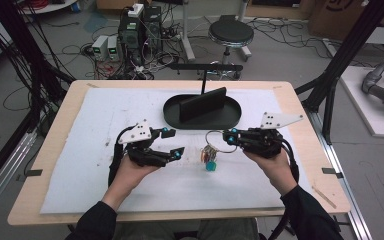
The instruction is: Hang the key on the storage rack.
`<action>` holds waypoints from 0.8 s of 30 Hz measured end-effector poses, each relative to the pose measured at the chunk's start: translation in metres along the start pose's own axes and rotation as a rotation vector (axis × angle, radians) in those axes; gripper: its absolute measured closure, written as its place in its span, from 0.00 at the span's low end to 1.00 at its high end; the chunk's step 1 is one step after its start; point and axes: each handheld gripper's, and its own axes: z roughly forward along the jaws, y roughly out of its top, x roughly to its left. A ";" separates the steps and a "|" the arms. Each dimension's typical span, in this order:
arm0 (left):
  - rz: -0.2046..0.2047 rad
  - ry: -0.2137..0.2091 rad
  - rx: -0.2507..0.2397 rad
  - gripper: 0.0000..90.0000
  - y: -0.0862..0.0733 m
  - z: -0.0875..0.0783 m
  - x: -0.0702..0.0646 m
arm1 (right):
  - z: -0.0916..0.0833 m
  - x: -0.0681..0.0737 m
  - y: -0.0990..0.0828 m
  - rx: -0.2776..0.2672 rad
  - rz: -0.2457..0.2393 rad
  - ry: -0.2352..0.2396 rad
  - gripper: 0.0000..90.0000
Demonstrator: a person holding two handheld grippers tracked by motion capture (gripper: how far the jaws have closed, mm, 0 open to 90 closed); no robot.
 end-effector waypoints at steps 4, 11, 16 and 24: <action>0.005 -0.018 -0.012 0.31 0.003 0.004 -0.005 | 0.006 0.007 0.002 0.007 -0.010 0.029 0.97; 0.020 -0.062 -0.016 0.33 0.006 0.009 -0.011 | 0.015 0.015 0.002 0.022 -0.027 0.070 0.97; 0.031 -0.109 -0.016 0.39 0.009 0.013 -0.017 | 0.021 0.022 0.002 0.029 -0.036 0.106 0.97; 0.051 -0.149 -0.001 0.51 0.010 0.016 -0.021 | 0.027 0.028 0.002 0.042 -0.052 0.151 0.97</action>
